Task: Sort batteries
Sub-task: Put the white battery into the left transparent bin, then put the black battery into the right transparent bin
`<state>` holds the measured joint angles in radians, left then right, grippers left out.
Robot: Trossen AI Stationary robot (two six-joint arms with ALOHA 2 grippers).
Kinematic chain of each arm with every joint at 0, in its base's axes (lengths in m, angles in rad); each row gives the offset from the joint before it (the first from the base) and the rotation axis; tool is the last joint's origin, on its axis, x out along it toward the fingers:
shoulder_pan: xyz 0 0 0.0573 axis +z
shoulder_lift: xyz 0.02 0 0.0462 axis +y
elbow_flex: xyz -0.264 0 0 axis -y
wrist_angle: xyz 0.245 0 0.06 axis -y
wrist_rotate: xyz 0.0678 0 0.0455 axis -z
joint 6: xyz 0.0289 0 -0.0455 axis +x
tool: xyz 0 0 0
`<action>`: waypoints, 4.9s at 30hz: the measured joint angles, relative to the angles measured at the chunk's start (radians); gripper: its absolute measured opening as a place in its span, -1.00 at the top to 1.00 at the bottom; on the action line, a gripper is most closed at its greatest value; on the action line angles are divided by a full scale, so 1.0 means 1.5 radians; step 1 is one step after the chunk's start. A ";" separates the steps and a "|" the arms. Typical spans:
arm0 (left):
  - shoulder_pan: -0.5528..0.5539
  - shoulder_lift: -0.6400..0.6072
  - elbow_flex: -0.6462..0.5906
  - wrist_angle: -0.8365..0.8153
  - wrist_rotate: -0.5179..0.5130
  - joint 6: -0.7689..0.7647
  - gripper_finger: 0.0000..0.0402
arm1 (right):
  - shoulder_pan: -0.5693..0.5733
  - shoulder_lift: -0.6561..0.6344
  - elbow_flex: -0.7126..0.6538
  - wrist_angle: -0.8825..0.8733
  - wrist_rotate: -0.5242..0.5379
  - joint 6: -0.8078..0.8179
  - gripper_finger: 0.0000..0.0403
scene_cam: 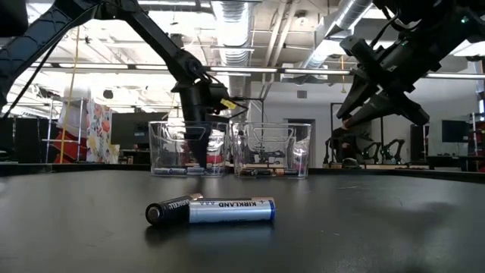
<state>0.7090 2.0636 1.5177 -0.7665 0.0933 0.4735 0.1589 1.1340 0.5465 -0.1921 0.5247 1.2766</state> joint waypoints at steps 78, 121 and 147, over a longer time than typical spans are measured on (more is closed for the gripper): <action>-0.526 -0.835 -0.707 0.367 -0.101 -0.558 0.34 | 0.107 0.192 0.336 -0.118 -0.087 -0.579 0.39; -0.537 -0.966 -0.755 0.191 -0.033 -0.524 0.34 | 0.189 0.793 0.926 -0.350 -0.289 -0.672 0.08; -0.537 -0.966 -0.755 0.185 -0.033 -0.523 0.34 | 0.173 0.828 0.926 -0.342 -0.315 -0.864 0.14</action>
<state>-0.0971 0.6147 0.3859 -0.4889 0.0437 -0.3111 0.4187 2.3764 1.9362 -0.7044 0.0525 -0.0201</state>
